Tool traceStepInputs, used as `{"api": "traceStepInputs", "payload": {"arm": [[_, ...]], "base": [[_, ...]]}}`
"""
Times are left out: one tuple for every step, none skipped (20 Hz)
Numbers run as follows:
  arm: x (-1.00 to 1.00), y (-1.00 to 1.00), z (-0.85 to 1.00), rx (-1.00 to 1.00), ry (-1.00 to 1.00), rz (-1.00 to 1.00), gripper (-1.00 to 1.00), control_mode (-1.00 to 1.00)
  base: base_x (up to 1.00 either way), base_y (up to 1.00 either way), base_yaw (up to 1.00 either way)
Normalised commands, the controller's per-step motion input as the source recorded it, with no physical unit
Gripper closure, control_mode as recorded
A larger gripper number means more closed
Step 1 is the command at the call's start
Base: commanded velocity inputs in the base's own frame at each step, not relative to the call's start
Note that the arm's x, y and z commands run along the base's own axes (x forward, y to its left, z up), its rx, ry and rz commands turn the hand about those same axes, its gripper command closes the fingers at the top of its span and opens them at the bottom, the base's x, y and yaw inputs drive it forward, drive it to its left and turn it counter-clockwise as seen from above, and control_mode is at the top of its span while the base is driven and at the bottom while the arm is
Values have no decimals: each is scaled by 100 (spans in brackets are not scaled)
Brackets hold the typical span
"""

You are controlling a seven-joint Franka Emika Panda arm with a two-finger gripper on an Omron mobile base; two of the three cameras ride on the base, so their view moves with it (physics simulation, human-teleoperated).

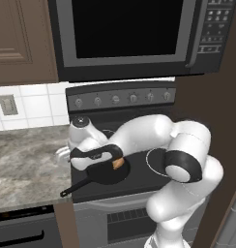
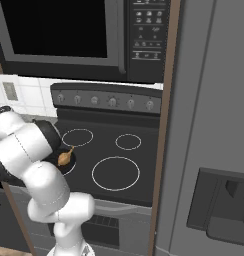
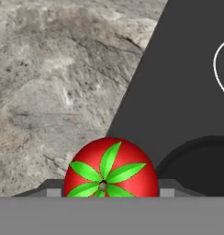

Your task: Place the pan on the front left burner on the stove. Then place the tomato and the onion in the pan and turn on the front left burner.

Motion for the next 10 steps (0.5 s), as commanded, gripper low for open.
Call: {"api": "traceStepInputs", "payload": {"arm": [[-13, -56, 10, 0, 14, -13, 100, -100], [-12, -59, 8, 0, 13, -13, 100, -100], [-14, -56, 6, 0, 11, -13, 100, -100], [-16, -60, 0, 0, 11, -13, 100, -100], [-18, -58, 0, -1, 9, -13, 100, -100], [-22, -60, 0, -1, 9, -13, 100, -100], [-16, -58, 0, -1, 10, -13, 100, -100], [-14, -53, 0, -2, 9, -13, 100, -100], [-11, -44, 0, -4, 5, -11, 100, -100], [-10, -40, 0, -6, 1, -9, 100, -100]], "base": [[0, 0, 0], [0, 0, 0], [0, 0, 0], [0, 0, 0], [0, 0, 0], [0, 0, 0], [0, 0, 0], [0, 0, 0], [0, 0, 0], [0, 0, 0]]}}
